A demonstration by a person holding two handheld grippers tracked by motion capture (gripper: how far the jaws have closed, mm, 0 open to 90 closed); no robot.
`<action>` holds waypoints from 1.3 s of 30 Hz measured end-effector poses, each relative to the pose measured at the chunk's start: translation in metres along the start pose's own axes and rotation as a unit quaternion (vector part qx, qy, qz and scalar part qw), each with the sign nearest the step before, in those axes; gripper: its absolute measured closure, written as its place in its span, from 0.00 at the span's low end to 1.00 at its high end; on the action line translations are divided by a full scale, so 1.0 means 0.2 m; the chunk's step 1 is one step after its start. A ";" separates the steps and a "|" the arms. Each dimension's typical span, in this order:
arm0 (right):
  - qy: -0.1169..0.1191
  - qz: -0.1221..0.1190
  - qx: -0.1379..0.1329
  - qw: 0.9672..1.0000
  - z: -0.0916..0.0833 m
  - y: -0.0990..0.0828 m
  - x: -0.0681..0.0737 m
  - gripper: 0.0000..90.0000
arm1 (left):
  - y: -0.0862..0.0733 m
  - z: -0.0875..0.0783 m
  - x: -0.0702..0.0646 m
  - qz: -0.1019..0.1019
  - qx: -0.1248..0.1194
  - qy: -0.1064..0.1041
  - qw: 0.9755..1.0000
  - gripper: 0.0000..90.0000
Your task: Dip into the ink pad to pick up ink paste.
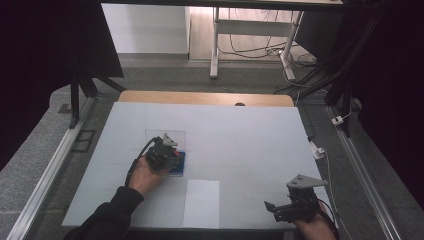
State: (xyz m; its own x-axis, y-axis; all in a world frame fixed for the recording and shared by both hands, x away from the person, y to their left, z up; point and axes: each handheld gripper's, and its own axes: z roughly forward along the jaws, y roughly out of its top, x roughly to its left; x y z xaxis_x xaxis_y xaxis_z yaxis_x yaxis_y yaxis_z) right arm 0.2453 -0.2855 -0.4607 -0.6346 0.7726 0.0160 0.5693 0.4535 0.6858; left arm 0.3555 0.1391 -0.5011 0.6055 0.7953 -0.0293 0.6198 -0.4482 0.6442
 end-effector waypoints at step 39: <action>0.001 -0.001 -0.007 1.000 -0.01 -0.01 0.00 0.00 | -0.13 -0.18 0.26 -0.058 0.000 0.011 0.998 0.65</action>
State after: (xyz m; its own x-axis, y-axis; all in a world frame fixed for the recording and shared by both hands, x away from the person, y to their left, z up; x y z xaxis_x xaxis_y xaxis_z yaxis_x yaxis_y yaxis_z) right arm 0.2437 -0.2867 -0.4601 -0.6373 0.7704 0.0166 0.5611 0.4492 0.6953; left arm 0.3541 0.2062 -0.4919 0.5178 0.8511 -0.0864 0.6848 -0.3518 0.6382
